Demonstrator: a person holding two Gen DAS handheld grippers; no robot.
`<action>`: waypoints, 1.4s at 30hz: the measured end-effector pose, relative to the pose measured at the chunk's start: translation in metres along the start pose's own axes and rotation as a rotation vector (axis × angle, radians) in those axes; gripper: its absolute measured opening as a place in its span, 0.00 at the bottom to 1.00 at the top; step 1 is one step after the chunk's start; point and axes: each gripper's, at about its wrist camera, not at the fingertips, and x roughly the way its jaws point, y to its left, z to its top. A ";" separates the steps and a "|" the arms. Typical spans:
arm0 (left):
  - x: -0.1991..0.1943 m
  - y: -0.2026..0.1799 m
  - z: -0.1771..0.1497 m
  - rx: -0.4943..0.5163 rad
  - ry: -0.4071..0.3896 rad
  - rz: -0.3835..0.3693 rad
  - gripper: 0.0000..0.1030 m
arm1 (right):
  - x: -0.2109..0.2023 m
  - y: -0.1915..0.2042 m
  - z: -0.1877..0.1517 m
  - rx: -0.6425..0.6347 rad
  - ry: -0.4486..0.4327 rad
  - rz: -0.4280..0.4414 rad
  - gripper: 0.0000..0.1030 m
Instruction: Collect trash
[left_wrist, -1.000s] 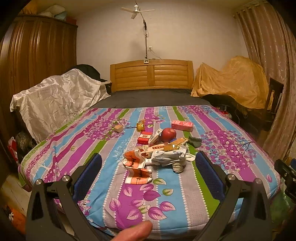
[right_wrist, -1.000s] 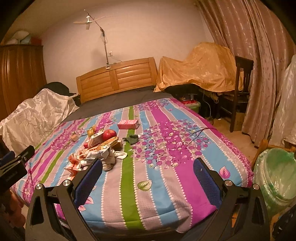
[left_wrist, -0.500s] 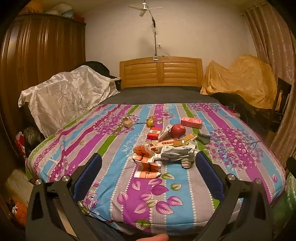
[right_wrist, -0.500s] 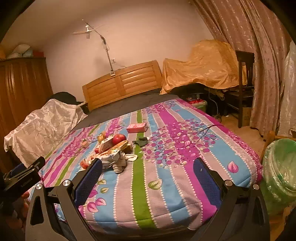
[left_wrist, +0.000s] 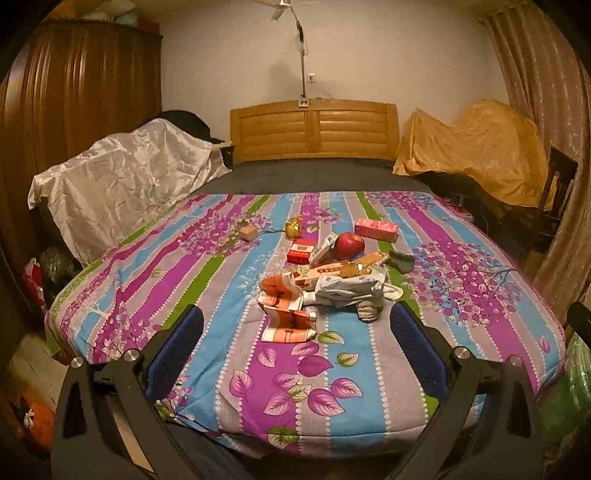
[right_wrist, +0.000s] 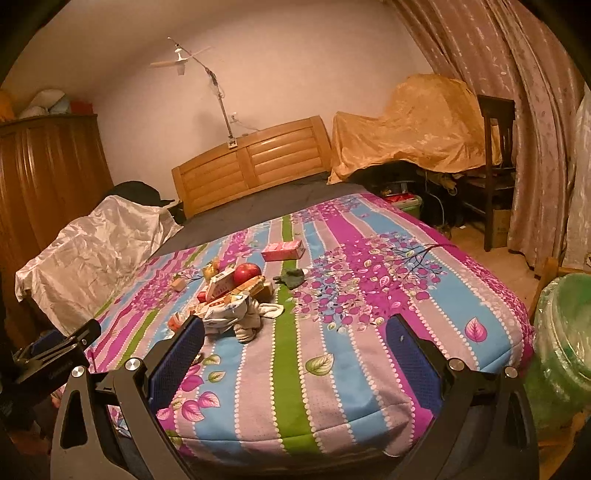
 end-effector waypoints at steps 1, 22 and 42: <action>0.001 0.001 0.001 0.001 0.005 0.003 0.95 | 0.000 -0.001 0.001 0.004 -0.002 -0.004 0.95; 0.068 0.017 0.040 0.015 0.076 0.120 0.95 | 0.068 0.051 0.018 -0.226 0.052 0.014 0.95; 0.228 0.125 0.068 -0.107 0.315 0.063 0.95 | 0.216 0.118 0.006 -0.365 0.197 0.157 0.95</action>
